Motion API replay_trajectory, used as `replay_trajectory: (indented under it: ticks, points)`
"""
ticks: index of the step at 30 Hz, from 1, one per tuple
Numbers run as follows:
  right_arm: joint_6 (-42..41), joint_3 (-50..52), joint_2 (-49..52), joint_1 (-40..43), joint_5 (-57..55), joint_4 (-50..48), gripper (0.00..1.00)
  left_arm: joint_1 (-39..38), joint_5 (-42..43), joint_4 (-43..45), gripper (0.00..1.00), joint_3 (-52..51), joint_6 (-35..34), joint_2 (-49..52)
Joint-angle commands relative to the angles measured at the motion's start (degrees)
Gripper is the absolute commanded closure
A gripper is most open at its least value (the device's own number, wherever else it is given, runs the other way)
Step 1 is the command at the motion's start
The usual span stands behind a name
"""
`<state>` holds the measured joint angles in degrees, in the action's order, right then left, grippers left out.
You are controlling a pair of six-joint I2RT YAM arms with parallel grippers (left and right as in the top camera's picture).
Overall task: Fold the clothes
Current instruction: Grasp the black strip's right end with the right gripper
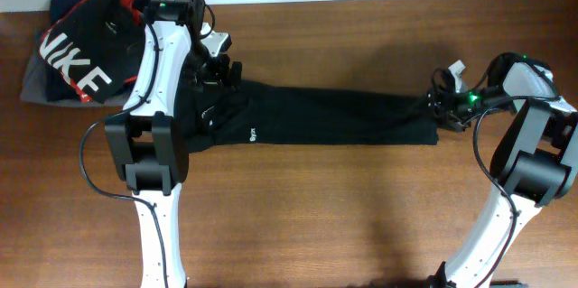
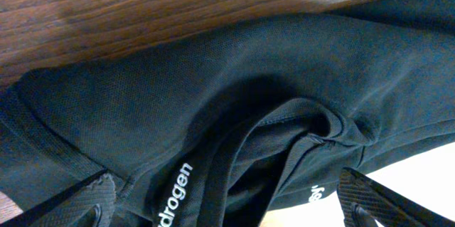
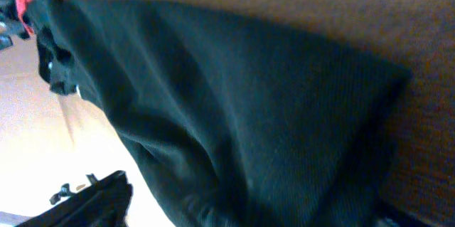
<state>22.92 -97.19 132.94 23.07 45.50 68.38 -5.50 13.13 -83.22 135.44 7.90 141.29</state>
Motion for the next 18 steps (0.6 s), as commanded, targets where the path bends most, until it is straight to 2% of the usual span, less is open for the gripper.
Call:
replay_trajectory:
  ticks: [1, 5, 7, 13, 18]
  points:
    - [0.6, 3.8, 4.5, -1.3, -5.2, -0.8, 0.20, -0.1, 0.9, 0.1, 0.01, -0.3, 0.7, 0.9]
    - [0.6, 5.8, 4.5, -1.4, -5.2, -1.9, 0.54, -0.1, 0.8, 0.1, 0.01, -0.3, 0.7, 0.9]
    - [0.6, 6.4, 4.5, -1.4, -5.2, -2.3, 0.58, -0.1, 0.8, 0.1, 0.01, -0.3, 0.7, 0.9]
    - [-3.2, 6.4, 4.5, -1.2, -5.2, -4.0, 0.96, -0.1, 0.9, 0.3, 0.01, -0.3, 0.7, 0.9]
    - [-9.7, 3.1, 4.0, 0.7, -11.3, -4.2, 0.96, -0.1, 0.8, 0.3, 0.01, -0.3, 0.7, 0.9]
